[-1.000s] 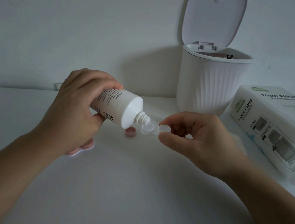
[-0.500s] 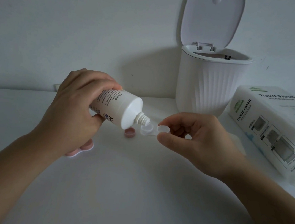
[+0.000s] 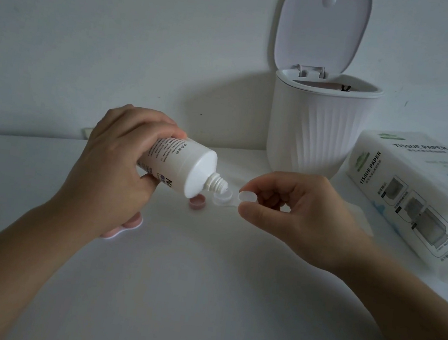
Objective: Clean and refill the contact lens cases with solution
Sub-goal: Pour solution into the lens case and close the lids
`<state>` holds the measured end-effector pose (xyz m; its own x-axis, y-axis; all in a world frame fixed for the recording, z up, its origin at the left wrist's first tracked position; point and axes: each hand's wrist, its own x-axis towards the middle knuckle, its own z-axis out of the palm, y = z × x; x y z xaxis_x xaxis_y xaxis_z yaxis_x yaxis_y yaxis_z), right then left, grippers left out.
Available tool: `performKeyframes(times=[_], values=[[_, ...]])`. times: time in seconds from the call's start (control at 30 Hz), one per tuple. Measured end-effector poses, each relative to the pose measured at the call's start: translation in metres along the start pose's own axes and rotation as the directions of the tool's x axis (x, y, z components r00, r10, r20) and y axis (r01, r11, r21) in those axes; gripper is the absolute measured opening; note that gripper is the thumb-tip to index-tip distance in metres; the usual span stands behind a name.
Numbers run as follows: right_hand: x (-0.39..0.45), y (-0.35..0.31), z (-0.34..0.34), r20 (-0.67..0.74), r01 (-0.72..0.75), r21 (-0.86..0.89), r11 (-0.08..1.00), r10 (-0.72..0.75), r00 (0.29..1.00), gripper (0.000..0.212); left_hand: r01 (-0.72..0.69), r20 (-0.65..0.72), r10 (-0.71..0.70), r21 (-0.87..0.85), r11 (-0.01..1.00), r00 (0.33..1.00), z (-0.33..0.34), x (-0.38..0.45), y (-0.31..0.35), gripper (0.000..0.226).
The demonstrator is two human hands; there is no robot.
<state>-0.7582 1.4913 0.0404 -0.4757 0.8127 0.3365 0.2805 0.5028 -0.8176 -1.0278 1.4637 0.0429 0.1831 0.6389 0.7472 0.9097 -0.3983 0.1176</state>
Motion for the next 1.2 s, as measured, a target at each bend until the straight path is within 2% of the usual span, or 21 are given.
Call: performKeyframes(times=[0.3,0.53,0.67,0.8,0.87,0.97,1.1,1.2], values=[[0.001,0.002,0.001,-0.024,0.004,0.003,1.0,-0.004,1.0,0.009,0.039,-0.01,-0.04,-0.027,0.999,0.999,-0.001,-0.002,-0.001,0.072],[0.001,0.002,0.0,-0.021,0.016,0.003,1.0,-0.016,1.0,0.006,0.202,-0.006,-0.208,-0.206,0.958,0.978,-0.004,-0.005,0.005,0.074],[0.002,0.003,0.0,-0.021,0.023,0.001,1.0,-0.023,1.0,0.008,0.367,0.026,-0.383,-0.358,0.859,0.923,-0.004,-0.004,0.009,0.072],[0.002,0.006,0.0,-0.018,0.021,-0.002,1.0,-0.021,1.0,0.008,0.431,0.031,-0.464,-0.429,0.794,0.885,-0.003,-0.003,0.012,0.064],[0.003,0.007,-0.001,-0.011,0.027,-0.016,1.0,-0.027,1.0,0.009,0.499,0.061,-0.536,-0.465,0.731,0.842,-0.002,-0.003,0.011,0.061],[0.003,0.008,-0.001,-0.008,0.043,-0.036,0.998,-0.043,0.999,0.009,0.568,0.113,-0.591,-0.464,0.68,0.799,0.002,-0.005,0.008,0.058],[0.003,0.01,-0.001,-0.004,0.046,-0.051,0.998,-0.046,0.999,0.008,0.584,0.096,-0.608,-0.427,0.69,0.788,0.006,-0.006,0.007,0.056],[0.004,0.011,-0.001,0.005,0.05,-0.054,0.997,-0.05,0.999,0.009,0.629,0.103,-0.661,-0.441,0.64,0.744,0.007,-0.004,0.007,0.053]])
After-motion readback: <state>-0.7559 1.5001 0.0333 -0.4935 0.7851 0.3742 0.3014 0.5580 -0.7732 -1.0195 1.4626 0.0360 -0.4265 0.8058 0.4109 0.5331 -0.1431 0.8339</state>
